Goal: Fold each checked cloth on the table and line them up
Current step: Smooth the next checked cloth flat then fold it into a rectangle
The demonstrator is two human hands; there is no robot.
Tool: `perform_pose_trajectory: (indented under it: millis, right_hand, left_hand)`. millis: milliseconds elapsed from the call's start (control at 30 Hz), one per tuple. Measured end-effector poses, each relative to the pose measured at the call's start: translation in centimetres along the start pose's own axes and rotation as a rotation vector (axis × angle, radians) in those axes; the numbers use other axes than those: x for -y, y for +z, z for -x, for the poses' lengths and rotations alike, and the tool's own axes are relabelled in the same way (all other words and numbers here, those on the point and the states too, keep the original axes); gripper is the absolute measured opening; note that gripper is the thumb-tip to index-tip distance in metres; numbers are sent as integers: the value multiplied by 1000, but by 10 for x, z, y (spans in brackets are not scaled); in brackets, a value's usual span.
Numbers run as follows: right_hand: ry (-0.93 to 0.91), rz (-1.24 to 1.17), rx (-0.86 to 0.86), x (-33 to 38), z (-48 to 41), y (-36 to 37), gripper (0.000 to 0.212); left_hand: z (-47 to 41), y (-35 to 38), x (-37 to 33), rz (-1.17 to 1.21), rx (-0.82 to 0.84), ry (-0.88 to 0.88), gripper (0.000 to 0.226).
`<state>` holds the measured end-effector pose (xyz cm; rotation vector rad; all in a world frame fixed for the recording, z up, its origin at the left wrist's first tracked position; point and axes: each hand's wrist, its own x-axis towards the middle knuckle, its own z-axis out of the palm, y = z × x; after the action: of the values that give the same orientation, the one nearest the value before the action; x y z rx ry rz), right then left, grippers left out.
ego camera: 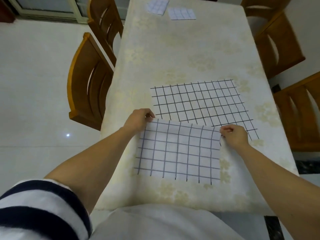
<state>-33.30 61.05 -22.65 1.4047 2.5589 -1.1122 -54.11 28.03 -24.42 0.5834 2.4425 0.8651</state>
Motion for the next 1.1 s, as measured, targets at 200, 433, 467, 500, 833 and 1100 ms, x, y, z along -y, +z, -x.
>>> perform_pose_trajectory:
  millis: [200, 433, 467, 500, 833, 1100]
  right_hand:
    - [-125, 255, -223, 28, -4, 27, 36]
    - [-578, 548, 25, 55, 47, 125, 56]
    - [-581, 567, 69, 56, 50, 134, 56]
    - [-571, 588, 108, 54, 50, 140, 56]
    - [-369, 808, 126, -27, 9, 67, 70]
    - [-511, 605, 71, 19, 87, 123, 60]
  left_hand:
    - [-8, 11, -1, -341, -184, 51, 42]
    - [22, 94, -39, -495, -14, 308, 60]
    - [22, 103, -42, -497, 32, 274, 60]
    - [22, 108, -41, -518, 60, 239, 60]
    - [32, 60, 30, -656, 34, 116, 68]
    - [55, 97, -17, -530, -17, 289, 65]
